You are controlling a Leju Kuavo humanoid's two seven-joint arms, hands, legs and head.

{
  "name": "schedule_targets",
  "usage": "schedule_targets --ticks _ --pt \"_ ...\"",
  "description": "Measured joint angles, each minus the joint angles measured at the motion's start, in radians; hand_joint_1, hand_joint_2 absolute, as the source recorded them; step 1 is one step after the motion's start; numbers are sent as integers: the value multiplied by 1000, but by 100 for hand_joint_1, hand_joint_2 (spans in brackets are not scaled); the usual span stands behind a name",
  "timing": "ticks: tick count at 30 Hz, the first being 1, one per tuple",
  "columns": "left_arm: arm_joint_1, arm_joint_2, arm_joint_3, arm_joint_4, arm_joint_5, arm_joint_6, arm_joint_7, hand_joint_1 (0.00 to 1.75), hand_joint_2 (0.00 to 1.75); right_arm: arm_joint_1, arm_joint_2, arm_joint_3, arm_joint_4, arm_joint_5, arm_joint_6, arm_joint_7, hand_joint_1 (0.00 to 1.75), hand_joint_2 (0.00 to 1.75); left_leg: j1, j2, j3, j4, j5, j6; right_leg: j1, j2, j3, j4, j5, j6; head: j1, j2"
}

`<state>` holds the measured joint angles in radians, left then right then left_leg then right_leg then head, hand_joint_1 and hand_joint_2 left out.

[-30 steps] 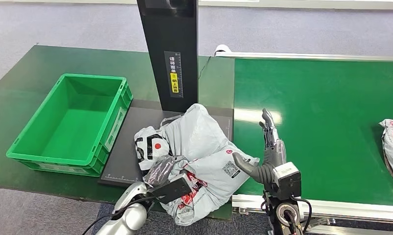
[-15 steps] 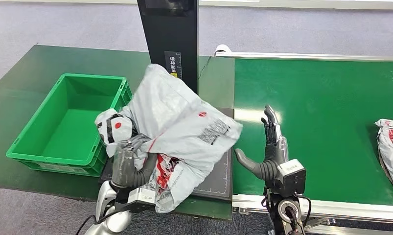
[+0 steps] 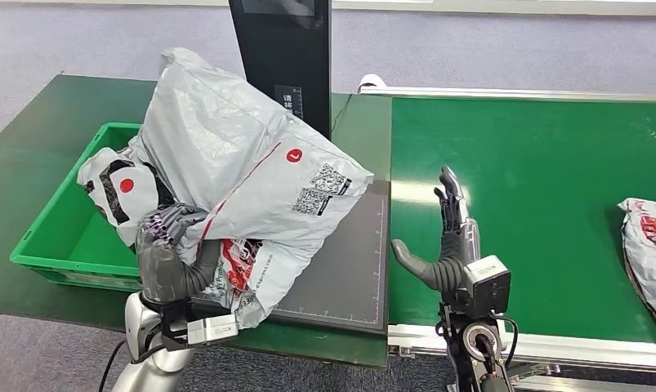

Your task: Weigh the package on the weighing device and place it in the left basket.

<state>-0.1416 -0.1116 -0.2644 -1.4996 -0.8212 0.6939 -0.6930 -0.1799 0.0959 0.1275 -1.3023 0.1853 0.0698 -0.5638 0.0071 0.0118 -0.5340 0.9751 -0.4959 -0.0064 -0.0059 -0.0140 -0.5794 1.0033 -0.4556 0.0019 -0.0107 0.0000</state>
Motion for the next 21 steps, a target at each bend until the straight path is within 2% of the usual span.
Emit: schedule_targets --ticks 4,8,11,15,21 --pt "-2 -12 32 -21 -83 0 -1 175 175 -1 0 3 2 -2 -2 0 0 175 0 0 0 0 0 0 0 0 0 0 0 0 0 0" --pt "-28 -35 112 -25 -186 0 26 175 175 3 -2 5 3 -7 -12 -1 0 175 0 0 1 0 0 0 0 0 0 0 0 0 0 0" --pt "-80 -39 191 33 -233 0 177 175 175 22 -4 4 -6 -6 -20 -1 0 175 0 0 1 0 0 0 0 0 0 0 0 0 0 0" --pt "-150 -9 283 150 -262 0 411 175 175 44 -7 2 -25 4 -21 1 0 175 1 1 1 0 1 -1 1 1 0 0 0 -1 0 0" --pt "-216 67 432 346 -249 0 585 175 175 51 -8 1 -31 19 -10 13 0 175 1 2 1 0 1 -1 1 2 0 0 0 -1 0 0"
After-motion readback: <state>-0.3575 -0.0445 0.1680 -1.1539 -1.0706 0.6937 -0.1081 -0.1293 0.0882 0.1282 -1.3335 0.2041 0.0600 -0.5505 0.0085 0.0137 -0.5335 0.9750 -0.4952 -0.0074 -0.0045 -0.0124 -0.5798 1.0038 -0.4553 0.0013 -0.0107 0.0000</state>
